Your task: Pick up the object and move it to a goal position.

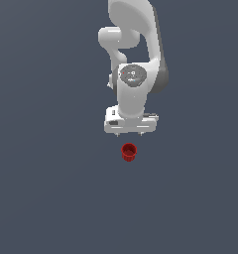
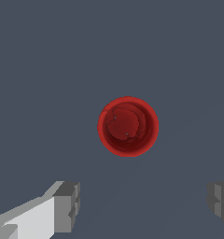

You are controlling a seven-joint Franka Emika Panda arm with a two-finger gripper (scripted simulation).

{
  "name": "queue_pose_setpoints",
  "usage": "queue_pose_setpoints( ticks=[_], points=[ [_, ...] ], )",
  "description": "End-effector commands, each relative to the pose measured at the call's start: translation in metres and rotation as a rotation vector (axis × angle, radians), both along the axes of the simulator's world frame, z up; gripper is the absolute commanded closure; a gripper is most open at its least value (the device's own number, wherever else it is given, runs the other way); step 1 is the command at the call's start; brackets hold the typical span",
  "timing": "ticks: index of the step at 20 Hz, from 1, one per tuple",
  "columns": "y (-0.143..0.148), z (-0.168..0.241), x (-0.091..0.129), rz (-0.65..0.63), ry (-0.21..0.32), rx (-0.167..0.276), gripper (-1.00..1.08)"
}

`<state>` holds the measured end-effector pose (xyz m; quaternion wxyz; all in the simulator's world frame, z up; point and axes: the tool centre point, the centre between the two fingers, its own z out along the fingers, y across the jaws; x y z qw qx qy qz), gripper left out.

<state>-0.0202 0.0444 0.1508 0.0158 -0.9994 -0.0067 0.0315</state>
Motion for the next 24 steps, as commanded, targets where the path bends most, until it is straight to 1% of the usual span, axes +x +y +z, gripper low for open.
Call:
queue_pose_setpoints(
  ticks=[1,7,18,24],
  points=[
    [0.000,-0.003,0.002,-0.028,-0.002,-0.002,-0.92],
    [0.001,-0.012,0.008,-0.131,-0.009,-0.011,-0.92],
    [0.003,-0.038,0.023,-0.403,-0.033,-0.034,-0.92],
    [0.003,-0.047,0.028,-0.508,-0.045,-0.043,-0.92]
  ],
)
